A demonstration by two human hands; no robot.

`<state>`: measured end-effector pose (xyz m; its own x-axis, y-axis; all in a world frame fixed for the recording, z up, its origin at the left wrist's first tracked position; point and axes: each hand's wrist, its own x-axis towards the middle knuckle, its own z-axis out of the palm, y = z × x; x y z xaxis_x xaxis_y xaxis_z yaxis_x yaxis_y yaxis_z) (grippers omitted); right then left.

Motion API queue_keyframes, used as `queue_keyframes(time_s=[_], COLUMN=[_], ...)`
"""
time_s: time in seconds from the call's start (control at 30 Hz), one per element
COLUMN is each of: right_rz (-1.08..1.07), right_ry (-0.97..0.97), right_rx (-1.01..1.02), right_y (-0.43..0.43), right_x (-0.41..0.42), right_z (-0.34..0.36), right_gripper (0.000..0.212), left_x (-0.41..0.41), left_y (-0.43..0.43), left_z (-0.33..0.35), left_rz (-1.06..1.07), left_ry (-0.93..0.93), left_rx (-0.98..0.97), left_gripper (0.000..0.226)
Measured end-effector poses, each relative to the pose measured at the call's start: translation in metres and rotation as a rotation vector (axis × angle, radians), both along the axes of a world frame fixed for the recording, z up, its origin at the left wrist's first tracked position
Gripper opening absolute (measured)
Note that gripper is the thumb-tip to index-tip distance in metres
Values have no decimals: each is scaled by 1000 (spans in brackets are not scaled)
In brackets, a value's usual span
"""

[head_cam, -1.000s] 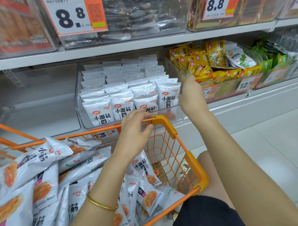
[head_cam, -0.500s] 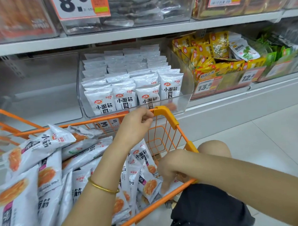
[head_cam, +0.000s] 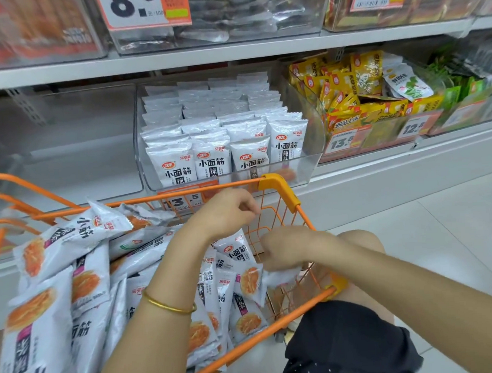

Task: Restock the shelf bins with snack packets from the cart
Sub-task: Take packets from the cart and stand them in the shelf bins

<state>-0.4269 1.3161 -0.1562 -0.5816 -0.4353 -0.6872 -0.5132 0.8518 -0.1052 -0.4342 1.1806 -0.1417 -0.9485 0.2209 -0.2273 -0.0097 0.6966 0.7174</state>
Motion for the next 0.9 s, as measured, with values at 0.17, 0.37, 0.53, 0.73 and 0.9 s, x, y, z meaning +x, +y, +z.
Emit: queue_keyframes(time_s=[0.17, 0.37, 0.53, 0.73, 0.9], right_rz=[-258, -698, -761, -783, -860], right_ry=[184, 58, 28, 38, 246], right_rx=[-305, -813, -1152, -1256, -1398], right_y=[19, 39, 55, 61, 61], right_x=[-7, -28, -33, -58, -90], right_z=[51, 78, 85, 81, 96], right_gripper=[27, 24, 28, 19, 13], left_x=[7, 13, 4, -18, -37], left_y=[-7, 14, 22, 36, 49], left_z=[8, 19, 18, 35, 47], left_rz=[-237, -292, 17, 137, 293], left_ry=[-309, -84, 28, 115, 267], left_rx=[126, 231, 359, 419, 429], left_gripper=[40, 57, 31, 14, 31])
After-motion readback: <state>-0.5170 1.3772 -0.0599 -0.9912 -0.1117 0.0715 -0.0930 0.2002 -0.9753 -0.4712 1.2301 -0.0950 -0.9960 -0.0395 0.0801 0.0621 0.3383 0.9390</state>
